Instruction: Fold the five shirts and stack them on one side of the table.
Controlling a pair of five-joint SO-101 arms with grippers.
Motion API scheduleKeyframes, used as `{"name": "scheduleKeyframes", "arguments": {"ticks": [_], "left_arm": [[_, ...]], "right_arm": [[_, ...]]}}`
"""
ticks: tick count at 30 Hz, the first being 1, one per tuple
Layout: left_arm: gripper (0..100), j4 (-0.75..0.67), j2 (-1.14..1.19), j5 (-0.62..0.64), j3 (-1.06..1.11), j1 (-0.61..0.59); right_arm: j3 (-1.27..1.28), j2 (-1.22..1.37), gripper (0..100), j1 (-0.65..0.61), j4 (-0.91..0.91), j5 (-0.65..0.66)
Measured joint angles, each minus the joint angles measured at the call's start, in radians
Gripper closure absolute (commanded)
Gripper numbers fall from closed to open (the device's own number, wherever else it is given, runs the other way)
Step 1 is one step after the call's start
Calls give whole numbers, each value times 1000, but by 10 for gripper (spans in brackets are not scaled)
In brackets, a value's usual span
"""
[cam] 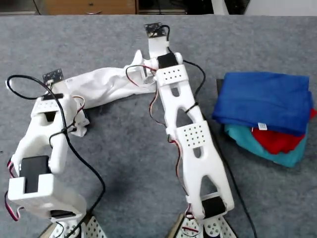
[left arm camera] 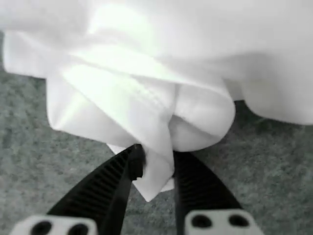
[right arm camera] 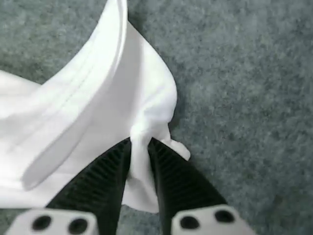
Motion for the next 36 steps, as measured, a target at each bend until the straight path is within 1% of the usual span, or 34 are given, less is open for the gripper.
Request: {"name": "scheduleKeyframes", "arguments": {"ticks": [4,6,11,16,20,24,27,31,36], "left_arm": [[981,152,0,-172,-92,-6],[981,216,-18,-241,-135,-46],[981,362,-98,-497,-226,-198],[981,459,-160,-747,-244,-397],[981,486,-180,-907,-249,-578],[981,562,-180,-1014,-307,-736],[981,644,-180,-1082,-353,-810],[981,746,-181,-1204,-371,-868],[981,787,-181,-1401,-371,-954]], "right_arm": [[-44,0,994,0,112,-3],[-81,0,994,0,184,-2],[-150,-3,994,-2,358,72],[-115,-37,994,8,376,110],[34,-140,994,26,377,152],[250,-301,994,41,377,166],[443,-437,994,41,377,187],[684,-586,994,43,377,221],[959,-712,994,17,367,282]]}}
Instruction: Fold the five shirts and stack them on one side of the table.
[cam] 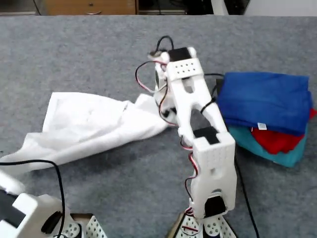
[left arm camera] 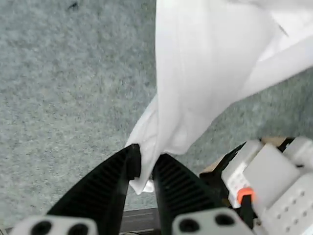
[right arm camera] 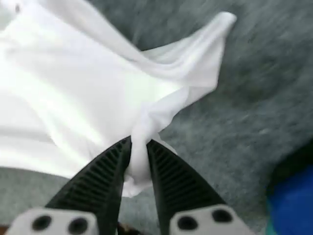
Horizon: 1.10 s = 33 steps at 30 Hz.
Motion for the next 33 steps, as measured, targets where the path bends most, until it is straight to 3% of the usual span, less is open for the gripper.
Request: {"name": "scheduleKeyframes", "arguments": {"ticks": [4,9,13,17,22,28,33], "left_arm": [[981,0,0,-180,12,-89],[969,0,0,-221,12,-120],[818,0,0,-212,12,-120],[736,0,0,-160,-2,-120],[807,0,0,34,-69,-44],[878,0,0,331,-91,123],[881,0,64,411,-91,221]], "right_arm": [[224,-127,974,-55,-55,58],[459,-293,776,-91,-106,109],[499,-407,698,-71,-89,189],[460,-480,699,-25,-61,249],[315,-445,699,25,-83,261],[161,-169,699,34,-109,262],[48,29,699,83,-112,261]]}}
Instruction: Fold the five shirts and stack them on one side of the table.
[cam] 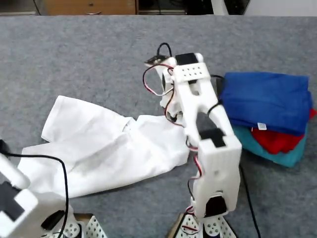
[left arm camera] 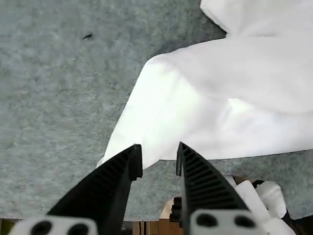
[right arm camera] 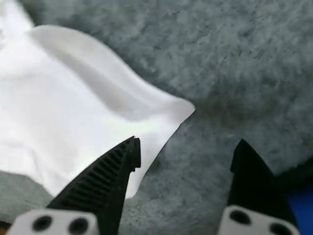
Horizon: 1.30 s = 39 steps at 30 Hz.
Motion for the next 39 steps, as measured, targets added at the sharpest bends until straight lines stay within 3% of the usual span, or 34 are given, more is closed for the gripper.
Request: {"name": "scheduleKeyframes", "arguments": {"ticks": [11,23,30,39], "left_arm": [[882,-12,212,14,-74,11],[882,-12,261,15,-140,21],[882,-12,261,15,-140,21],[882,-12,261,15,-140,21]], "right_arm": [[-71,150,699,28,0,0],[-140,176,704,-18,-5,0],[-187,180,935,-34,11,-26],[-224,261,898,-34,15,-28]]}}
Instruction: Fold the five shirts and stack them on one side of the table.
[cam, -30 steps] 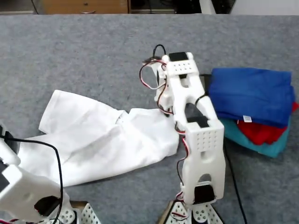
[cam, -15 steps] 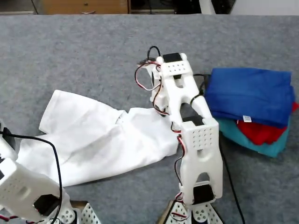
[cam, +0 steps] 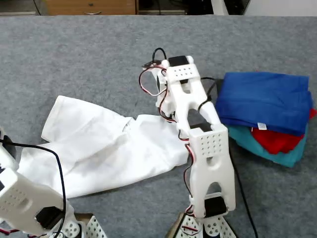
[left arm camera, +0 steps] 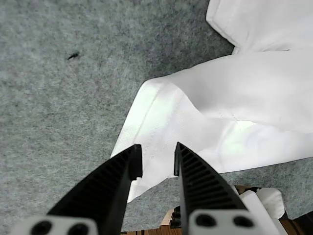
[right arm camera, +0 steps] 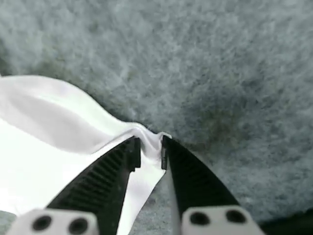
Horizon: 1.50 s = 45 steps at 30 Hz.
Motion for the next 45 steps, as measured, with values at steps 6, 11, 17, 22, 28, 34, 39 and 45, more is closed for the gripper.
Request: {"name": "scheduleKeyframes", "arguments": {"ticks": [6,11,17,22,28,34,39,45], "left_arm": [[882,0,0,0,0,0],[880,0,0,0,0,0],[869,0,0,26,0,18],[773,11,0,40,-18,41],[757,11,0,-43,-18,106],[754,11,-91,-371,60,206],[753,11,-298,-655,256,322],[757,-9,-571,-628,608,539]], "right_arm": [[-25,26,901,0,2,0],[-28,31,995,2,2,0],[-130,64,994,48,9,-109],[-296,83,994,114,-23,-233],[-353,195,994,112,-149,-288],[-434,247,994,100,-176,-290],[-463,261,994,100,-176,-290],[-466,261,994,100,-176,-290]]}}
